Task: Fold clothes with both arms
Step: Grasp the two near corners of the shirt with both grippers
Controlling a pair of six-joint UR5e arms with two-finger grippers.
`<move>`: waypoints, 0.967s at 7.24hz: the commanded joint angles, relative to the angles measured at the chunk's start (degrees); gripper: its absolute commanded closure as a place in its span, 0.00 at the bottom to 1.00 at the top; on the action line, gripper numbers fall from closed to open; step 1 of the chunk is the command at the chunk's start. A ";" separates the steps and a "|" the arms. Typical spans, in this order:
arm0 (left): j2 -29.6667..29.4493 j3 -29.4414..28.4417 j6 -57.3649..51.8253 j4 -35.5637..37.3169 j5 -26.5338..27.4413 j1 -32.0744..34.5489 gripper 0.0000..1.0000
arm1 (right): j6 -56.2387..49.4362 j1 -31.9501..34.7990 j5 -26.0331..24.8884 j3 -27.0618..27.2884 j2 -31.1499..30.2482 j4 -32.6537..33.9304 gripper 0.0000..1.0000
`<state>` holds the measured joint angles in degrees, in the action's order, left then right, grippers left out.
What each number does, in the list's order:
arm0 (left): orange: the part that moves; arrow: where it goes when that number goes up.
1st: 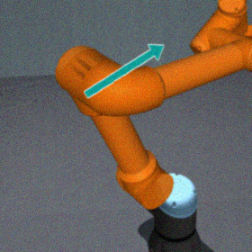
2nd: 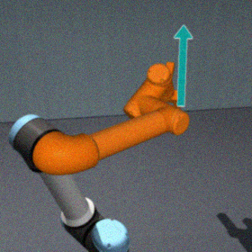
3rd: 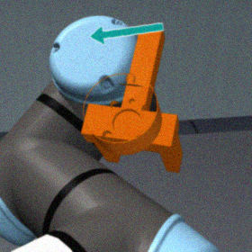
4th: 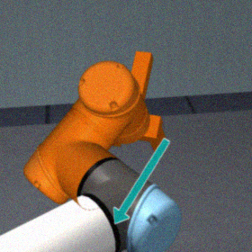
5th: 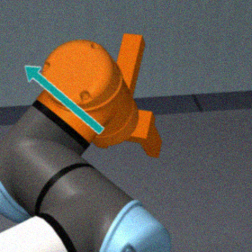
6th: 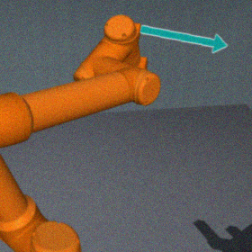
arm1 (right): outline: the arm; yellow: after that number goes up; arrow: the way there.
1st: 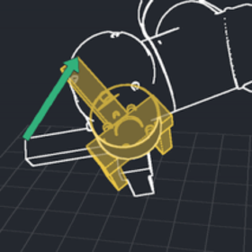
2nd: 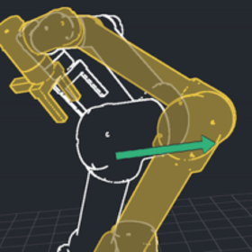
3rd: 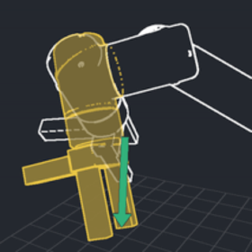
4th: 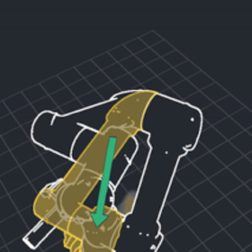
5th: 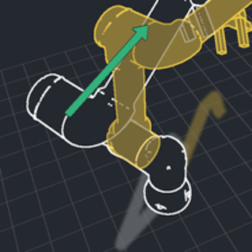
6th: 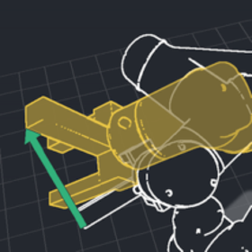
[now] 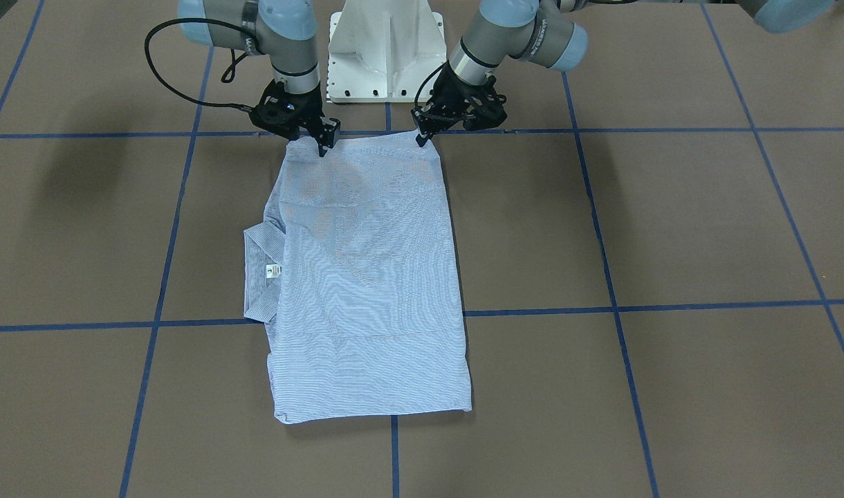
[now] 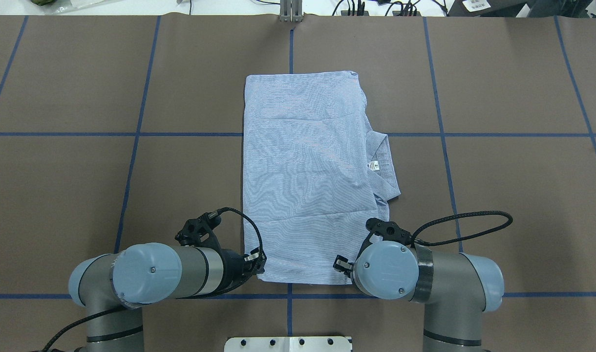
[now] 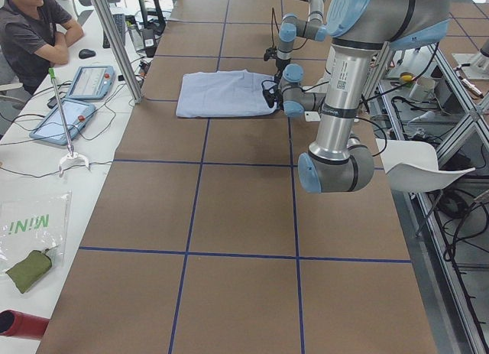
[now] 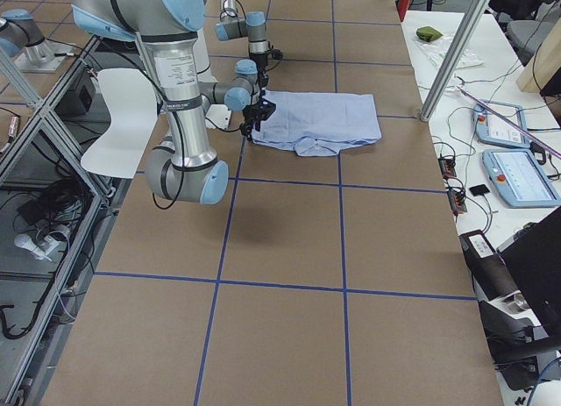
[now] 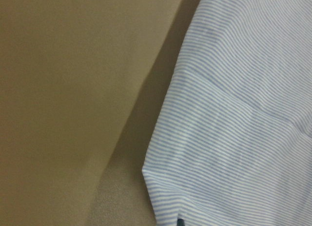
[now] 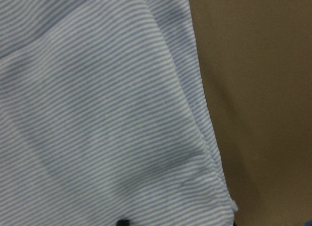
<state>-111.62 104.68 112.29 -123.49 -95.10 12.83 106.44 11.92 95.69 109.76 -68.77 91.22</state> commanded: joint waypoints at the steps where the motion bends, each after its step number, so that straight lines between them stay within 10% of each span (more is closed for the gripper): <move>1: 0.00 -0.09 -0.05 0.00 0.00 0.00 1.00 | 0.00 0.29 -0.07 0.19 0.39 0.01 0.92; 7: 0.09 1.83 -0.05 0.00 -0.09 0.26 1.00 | 0.35 1.70 -0.07 3.69 1.10 0.10 1.00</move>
<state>-111.60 105.40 112.24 -123.49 -95.12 12.99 106.86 13.40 95.56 112.16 -67.75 91.29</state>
